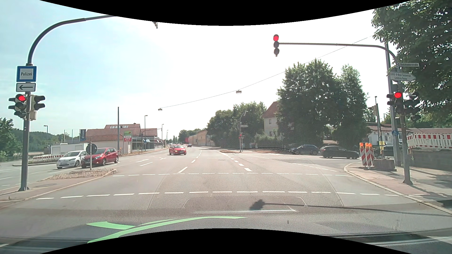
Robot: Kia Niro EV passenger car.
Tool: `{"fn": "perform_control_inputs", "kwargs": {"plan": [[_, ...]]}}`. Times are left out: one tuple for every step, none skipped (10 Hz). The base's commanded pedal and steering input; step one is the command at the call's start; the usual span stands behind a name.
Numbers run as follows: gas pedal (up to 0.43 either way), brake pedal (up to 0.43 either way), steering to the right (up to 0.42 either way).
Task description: Follow the waypoints while adhering to traffic rules and regulations
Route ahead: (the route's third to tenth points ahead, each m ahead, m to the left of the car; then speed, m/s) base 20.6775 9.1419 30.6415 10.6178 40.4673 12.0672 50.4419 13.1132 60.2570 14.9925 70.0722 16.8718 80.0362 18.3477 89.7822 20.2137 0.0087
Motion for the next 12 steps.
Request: {"fn": "perform_control_inputs", "kwargs": {"plan": [[0.000, 0.341, -0.012], [0.000, 0.341, -0.012], [0.000, 0.341, -0.012], [0.000, 0.341, -0.012], [0.000, 0.341, -0.012], [0.000, 0.341, -0.011], [0.000, 0.341, -0.012], [0.000, 0.341, -0.012], [0.000, 0.341, -0.011], [0.000, 0.341, -0.012], [0.000, 0.341, -0.012], [0.000, 0.341, -0.011]]}}
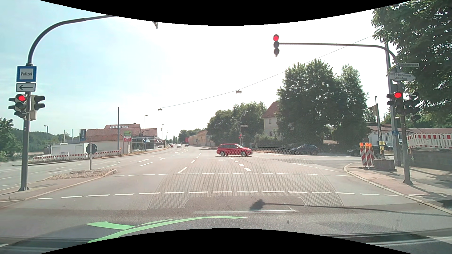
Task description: Follow the waypoints while adhering to traffic rules and regulations
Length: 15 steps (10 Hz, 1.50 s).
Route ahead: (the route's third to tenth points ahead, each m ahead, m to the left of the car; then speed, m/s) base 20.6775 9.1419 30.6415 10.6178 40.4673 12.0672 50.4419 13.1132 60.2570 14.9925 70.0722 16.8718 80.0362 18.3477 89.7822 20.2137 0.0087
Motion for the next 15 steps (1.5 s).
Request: {"fn": "perform_control_inputs", "kwargs": {"plan": [[0.000, 0.341, -0.012], [0.000, 0.341, -0.012], [0.000, 0.341, -0.012], [0.000, 0.341, -0.012], [0.000, 0.341, -0.012], [0.000, 0.341, -0.012], [0.000, 0.341, -0.012], [0.000, 0.341, -0.012], [0.000, 0.341, -0.012], [0.000, 0.341, -0.012], [0.000, 0.341, -0.011], [0.000, 0.341, -0.011], [0.000, 0.341, -0.011], [0.000, 0.341, -0.012], [0.000, 0.341, -0.012]]}}
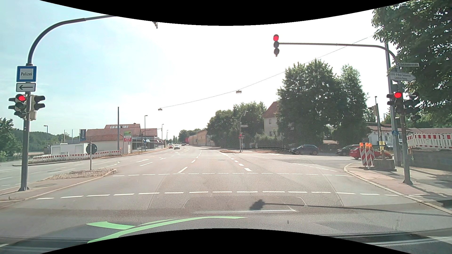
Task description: Follow the waypoints while adhering to traffic rules and regulations
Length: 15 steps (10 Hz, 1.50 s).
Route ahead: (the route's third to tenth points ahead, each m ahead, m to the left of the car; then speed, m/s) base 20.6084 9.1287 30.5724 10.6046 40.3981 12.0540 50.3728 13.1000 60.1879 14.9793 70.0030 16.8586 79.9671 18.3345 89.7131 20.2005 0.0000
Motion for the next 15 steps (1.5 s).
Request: {"fn": "perform_control_inputs", "kwargs": {"plan": [[0.000, 0.341, -0.012], [0.000, 0.341, -0.011], [0.000, 0.341, -0.011], [0.000, 0.341, -0.012], [0.000, 0.341, -0.011], [0.000, 0.341, -0.011], [0.000, 0.341, -0.012], [0.000, 0.341, -0.012], [0.000, 0.341, -0.012], [0.000, 0.341, -0.011], [0.000, 0.341, -0.012], [0.000, 0.341, -0.012], [0.000, 0.341, -0.012], [0.000, 0.341, -0.012], [0.000, 0.348, -0.012]]}}
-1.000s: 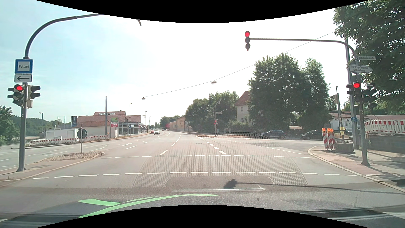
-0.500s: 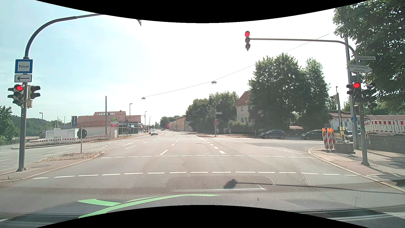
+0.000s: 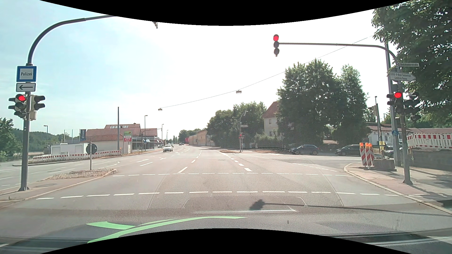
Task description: Follow the waypoints while adhering to traffic rules and regulations
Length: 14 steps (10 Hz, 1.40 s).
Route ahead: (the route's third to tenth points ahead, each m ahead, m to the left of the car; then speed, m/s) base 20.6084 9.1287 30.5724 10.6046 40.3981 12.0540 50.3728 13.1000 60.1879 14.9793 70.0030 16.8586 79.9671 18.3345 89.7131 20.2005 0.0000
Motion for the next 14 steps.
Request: {"fn": "perform_control_inputs", "kwargs": {"plan": [[0.000, 0.341, -0.011], [0.000, 0.341, -0.012], [0.000, 0.341, -0.011], [0.000, 0.341, -0.011], [0.000, 0.341, -0.012], [0.000, 0.341, -0.012], [0.000, 0.335, -0.012], [0.000, 0.341, -0.011], [0.000, 0.341, -0.012], [0.000, 0.335, -0.012], [0.000, 0.341, -0.012], [0.000, 0.341, -0.012], [0.000, 0.341, -0.011], [0.000, 0.341, -0.011]]}}
